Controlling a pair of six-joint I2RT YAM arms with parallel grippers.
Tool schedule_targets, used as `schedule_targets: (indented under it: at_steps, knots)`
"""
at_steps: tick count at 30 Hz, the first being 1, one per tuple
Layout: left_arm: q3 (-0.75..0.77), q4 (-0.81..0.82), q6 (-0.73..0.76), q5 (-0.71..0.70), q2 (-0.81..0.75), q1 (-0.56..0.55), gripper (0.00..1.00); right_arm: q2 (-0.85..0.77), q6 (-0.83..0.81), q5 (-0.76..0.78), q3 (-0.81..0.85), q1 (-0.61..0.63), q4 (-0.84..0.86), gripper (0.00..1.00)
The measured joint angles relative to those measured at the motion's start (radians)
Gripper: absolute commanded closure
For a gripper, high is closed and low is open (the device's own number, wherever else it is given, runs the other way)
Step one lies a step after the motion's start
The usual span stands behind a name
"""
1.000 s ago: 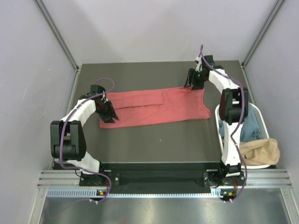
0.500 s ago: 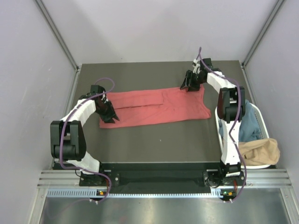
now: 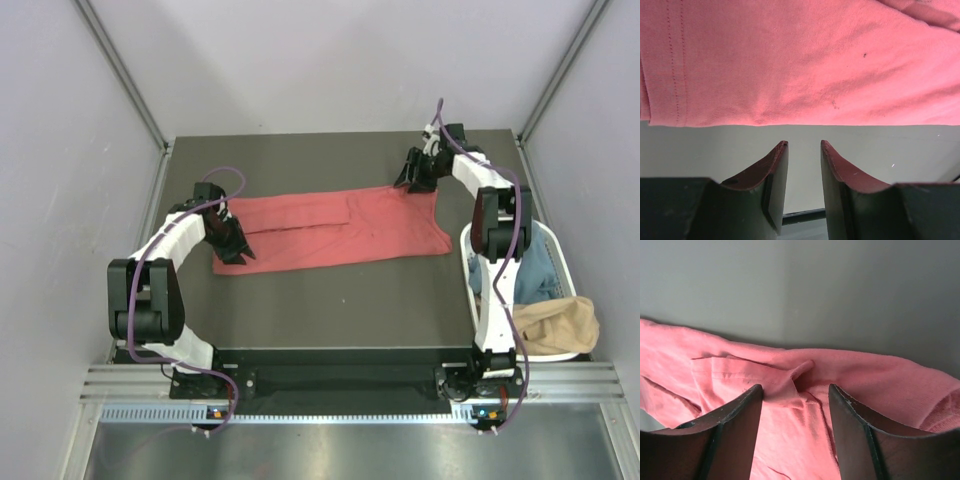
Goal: Fold and stack the t-shirts
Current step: Fold the tshirt
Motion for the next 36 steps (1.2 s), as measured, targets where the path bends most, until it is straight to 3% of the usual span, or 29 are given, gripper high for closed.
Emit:
schedule_targets:
  at_steps: [9, 15, 18, 28, 36]
  knots:
    - [0.0, 0.0, 0.0, 0.0, 0.0, 0.0, 0.62, 0.013, 0.006, -0.068, 0.021, 0.003, 0.032, 0.46]
    - [0.0, 0.0, 0.0, 0.0, 0.0, 0.0, 0.62, 0.016, 0.033, -0.125, 0.021, 0.011, 0.058, 0.52]
    - [0.0, 0.0, 0.0, 0.0, 0.0, 0.0, 0.62, 0.026, 0.047, -0.154, 0.021, 0.018, 0.067, 0.58]
    - [0.0, 0.005, 0.0, 0.024, 0.0, 0.0, 0.62, 0.046, 0.085, -0.176, 0.021, 0.021, 0.077, 0.97]
    - [0.001, 0.093, -0.002, 0.133, 0.0, -0.018, 0.6, -0.04, 0.092, -0.162, -0.121, 0.021, 0.111, 1.0]
